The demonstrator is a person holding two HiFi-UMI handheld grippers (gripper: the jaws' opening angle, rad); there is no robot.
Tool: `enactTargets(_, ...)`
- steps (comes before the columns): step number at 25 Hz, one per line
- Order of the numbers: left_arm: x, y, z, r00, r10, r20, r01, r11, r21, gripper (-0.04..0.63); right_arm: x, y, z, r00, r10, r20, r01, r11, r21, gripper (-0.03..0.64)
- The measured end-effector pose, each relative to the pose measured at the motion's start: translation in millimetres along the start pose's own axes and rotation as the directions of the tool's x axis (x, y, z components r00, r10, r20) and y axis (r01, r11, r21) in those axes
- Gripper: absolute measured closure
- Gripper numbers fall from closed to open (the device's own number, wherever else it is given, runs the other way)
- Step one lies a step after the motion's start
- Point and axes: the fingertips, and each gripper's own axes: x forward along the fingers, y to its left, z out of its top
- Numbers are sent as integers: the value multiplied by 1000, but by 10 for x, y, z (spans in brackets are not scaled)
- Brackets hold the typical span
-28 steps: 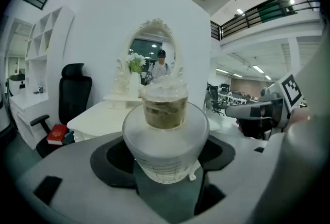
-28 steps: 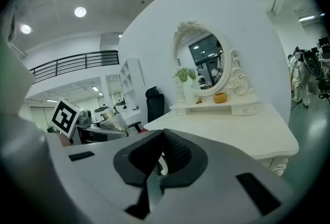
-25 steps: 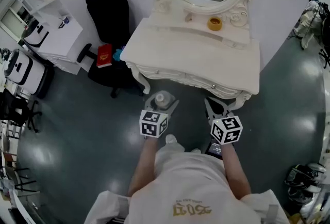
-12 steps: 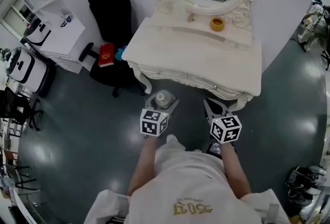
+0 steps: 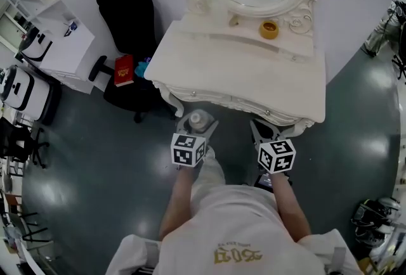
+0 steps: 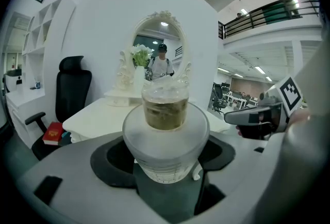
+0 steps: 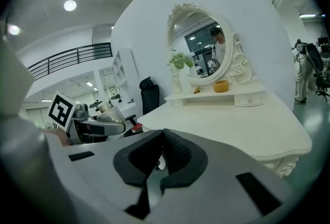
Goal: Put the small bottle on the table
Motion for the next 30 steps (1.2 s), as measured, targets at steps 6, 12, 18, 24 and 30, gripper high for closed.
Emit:
enactTargets(6,515,607,266,999,-52,-2,52,999,-10,249,730,-61,238,999,-35,-33,34,999,-21,604)
enactTargets(12,994,1294,580,995,-94,-14,94,996,2,249,1483,-101,491,996,-82,-37,81,996,-30,603)
enactTargets(18,1312,1770,707,989,-141,-37,142,990,24,249,1984,-173,673,990,-142,-18,142,990,-4,604)
enactTargets(24,1513,2020,741,985,-170,-43,170,985,3,249,2132,-168,931,983,-180,23,180,984,4,603)
enactTargets(30,1634,2027,757,979,-196,-58,197,980,11,250,2223,-245,942,979,-202,19,202,979,6,603)
